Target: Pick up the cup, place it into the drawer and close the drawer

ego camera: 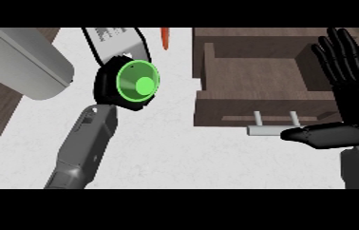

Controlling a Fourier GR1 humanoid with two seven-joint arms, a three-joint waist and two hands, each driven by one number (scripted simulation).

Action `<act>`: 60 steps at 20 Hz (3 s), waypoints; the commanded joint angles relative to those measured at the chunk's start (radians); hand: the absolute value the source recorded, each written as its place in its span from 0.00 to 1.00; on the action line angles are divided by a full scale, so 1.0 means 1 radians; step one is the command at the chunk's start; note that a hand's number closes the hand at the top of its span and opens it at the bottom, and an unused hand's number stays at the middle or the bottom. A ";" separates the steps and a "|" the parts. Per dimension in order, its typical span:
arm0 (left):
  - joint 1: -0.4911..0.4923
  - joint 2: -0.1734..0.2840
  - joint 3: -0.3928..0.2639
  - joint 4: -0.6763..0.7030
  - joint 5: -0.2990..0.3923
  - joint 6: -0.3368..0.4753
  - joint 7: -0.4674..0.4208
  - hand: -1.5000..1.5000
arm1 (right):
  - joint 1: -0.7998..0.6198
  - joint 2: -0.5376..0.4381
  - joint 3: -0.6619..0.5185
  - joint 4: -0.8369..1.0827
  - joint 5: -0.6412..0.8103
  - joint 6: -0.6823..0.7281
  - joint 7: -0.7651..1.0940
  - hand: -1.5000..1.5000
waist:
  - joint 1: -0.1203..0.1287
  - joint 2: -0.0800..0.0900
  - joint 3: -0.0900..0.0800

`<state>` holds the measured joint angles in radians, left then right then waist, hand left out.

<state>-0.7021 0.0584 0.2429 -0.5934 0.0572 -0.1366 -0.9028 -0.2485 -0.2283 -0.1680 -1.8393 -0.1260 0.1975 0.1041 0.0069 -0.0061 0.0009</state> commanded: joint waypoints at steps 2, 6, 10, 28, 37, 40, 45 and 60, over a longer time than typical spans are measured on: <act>-0.095 -0.056 -0.071 -0.179 -0.006 0.055 0.216 1.00 | 0.005 0.019 0.017 -0.004 0.018 -0.015 -0.002 0.00 | 0.007 -0.004 0.000; -0.205 -0.057 -0.137 -0.259 0.049 0.150 0.390 1.00 | -0.008 0.008 0.003 0.022 0.017 -0.009 -0.016 0.00 | -0.002 -0.002 0.000; -0.308 -0.058 -0.253 -0.259 0.086 0.297 0.479 1.00 | -0.056 0.029 0.039 0.003 0.052 -0.050 0.031 0.00 | -0.019 0.001 -0.001; -0.663 -0.058 -0.464 0.269 0.213 0.461 0.674 1.00 | -0.092 0.020 0.046 0.022 0.005 0.012 -0.019 0.00 | -0.129 0.037 0.001; -0.605 -0.058 -0.604 0.304 0.262 0.396 0.696 0.00 | -0.159 0.033 0.068 0.080 -0.005 0.030 -0.034 0.00 | -0.200 0.059 0.002; -0.558 -0.058 -0.588 0.274 0.314 0.398 0.615 0.00 | -0.158 0.029 0.082 0.065 -0.015 0.053 -0.034 0.00 | -0.200 0.058 0.000; -0.571 -0.058 -0.547 0.223 0.423 0.397 0.588 0.00 | -0.160 0.044 0.159 0.084 -0.135 0.194 -0.022 1.00 | -0.224 0.063 0.000; -0.565 -0.058 -0.514 0.214 0.569 0.450 0.410 0.00 | -0.100 -0.171 0.368 0.066 0.140 0.419 0.072 0.00 | -0.073 0.024 0.000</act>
<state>-1.2591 0.0001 -0.2706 -0.3926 0.6123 0.2966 -0.4878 -0.3406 -0.3612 0.1678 -1.7852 -0.1485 0.6250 0.1890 -0.1176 0.0250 0.0003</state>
